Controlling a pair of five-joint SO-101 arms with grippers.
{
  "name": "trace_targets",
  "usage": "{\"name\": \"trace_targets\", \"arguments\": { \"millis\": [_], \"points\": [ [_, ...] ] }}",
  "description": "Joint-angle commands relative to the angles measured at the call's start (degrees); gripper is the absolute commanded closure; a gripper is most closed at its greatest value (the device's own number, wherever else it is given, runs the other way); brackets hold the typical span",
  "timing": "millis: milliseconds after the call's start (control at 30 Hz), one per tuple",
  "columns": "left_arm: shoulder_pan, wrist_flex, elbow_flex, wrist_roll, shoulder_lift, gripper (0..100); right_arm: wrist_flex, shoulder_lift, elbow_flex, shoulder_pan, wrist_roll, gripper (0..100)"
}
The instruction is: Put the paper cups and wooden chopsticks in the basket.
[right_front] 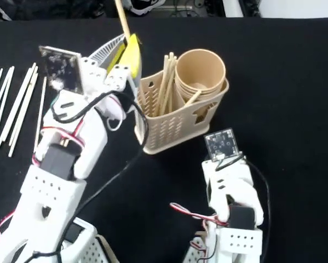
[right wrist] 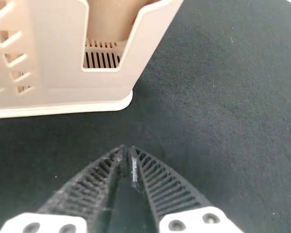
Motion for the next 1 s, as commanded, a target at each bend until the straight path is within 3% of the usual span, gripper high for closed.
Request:
{"name": "trace_targets", "arguments": {
  "millis": [0, 133, 233, 333, 600, 767, 900, 967],
  "points": [
    [-0.4, -4.1, -0.5, 1.1, 0.2, 97, 0.1, -3.4, -0.5, -0.2, 0.4, 98.4],
    [-0.2, -7.1, 4.3, 1.1, 0.1, 97, 0.1, -3.4, -0.5, -0.2, 0.4, 98.4],
    [0.2, -4.0, 7.1, 0.7, 0.4, 93, 0.1, -3.4, -0.5, -0.2, 0.4, 98.4],
    [1.5, 6.4, 5.9, 1.1, -0.2, 81, 0.1, -3.4, -0.5, -0.2, 0.4, 98.4],
    [0.3, 35.2, -17.3, 0.6, 0.4, 80, 0.0, -3.4, -0.5, -0.2, 0.4, 98.4],
    [-15.7, 47.2, -28.5, 1.1, 0.8, 80, 0.0, -3.4, -0.5, -0.2, 0.4, 98.4],
    [-31.3, 49.7, -26.9, 0.6, 5.6, 80, 0.0, -3.4, -0.5, -0.2, 0.4, 98.4],
    [-35.7, 49.3, -24.6, 0.5, 10.5, 80, 0.0, -3.4, -0.5, -0.2, 0.4, 98.4]
  ]
}}
